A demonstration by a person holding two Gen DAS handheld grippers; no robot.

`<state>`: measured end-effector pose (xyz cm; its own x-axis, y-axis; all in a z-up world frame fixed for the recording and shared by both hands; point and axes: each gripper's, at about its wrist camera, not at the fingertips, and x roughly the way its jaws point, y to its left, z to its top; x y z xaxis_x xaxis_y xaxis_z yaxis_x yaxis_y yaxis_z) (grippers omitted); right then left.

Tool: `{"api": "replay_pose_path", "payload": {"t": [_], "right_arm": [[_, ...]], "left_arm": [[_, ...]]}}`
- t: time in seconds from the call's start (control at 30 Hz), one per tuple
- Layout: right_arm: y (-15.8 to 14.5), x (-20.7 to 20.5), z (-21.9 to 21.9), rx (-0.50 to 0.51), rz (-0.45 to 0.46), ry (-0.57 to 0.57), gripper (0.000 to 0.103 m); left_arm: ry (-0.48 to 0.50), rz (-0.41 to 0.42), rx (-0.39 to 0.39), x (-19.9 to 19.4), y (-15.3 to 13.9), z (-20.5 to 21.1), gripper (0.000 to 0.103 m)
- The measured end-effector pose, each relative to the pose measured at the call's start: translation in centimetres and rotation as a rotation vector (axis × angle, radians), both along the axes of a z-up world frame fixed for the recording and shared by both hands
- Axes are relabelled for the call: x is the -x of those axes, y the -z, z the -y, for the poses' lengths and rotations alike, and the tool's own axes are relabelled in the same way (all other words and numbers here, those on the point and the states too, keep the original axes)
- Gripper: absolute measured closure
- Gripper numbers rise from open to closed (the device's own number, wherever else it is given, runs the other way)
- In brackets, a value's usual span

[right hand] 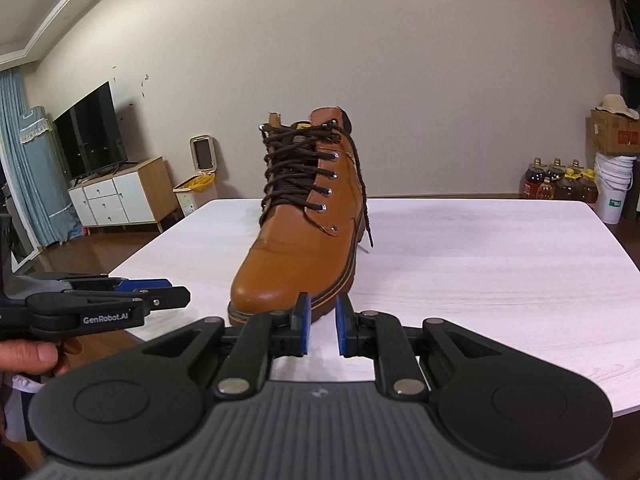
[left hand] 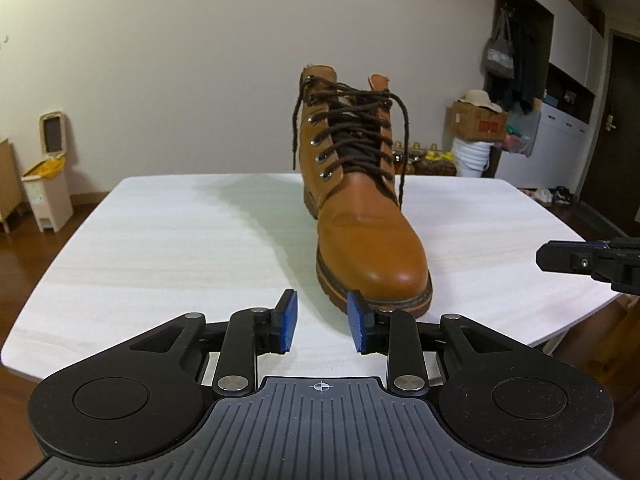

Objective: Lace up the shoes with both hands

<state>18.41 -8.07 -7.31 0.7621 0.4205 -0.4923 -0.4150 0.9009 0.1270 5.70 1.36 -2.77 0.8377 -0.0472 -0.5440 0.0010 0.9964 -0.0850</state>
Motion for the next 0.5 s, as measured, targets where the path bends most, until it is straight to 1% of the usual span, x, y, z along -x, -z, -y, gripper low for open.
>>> {"api": "replay_pose_path", "payload": {"t": [0.2, 0.3, 0.5], "right_arm": [[0.0, 0.2, -0.2, 0.001, 0.002, -0.008, 0.088], [0.2, 0.0, -0.4, 0.003, -0.002, -0.011, 0.088], [0.5, -0.1, -0.1, 0.002, -0.010, -0.001, 0.088]], "left_arm": [[0.003, 0.002, -0.004, 0.4, -0.2, 0.5, 0.073], [-0.003, 0.012, 0.017, 0.5, -0.4, 0.5, 0.073], [-0.044, -0.019, 0.015, -0.5, -0.4, 1.3, 0.073]]}}
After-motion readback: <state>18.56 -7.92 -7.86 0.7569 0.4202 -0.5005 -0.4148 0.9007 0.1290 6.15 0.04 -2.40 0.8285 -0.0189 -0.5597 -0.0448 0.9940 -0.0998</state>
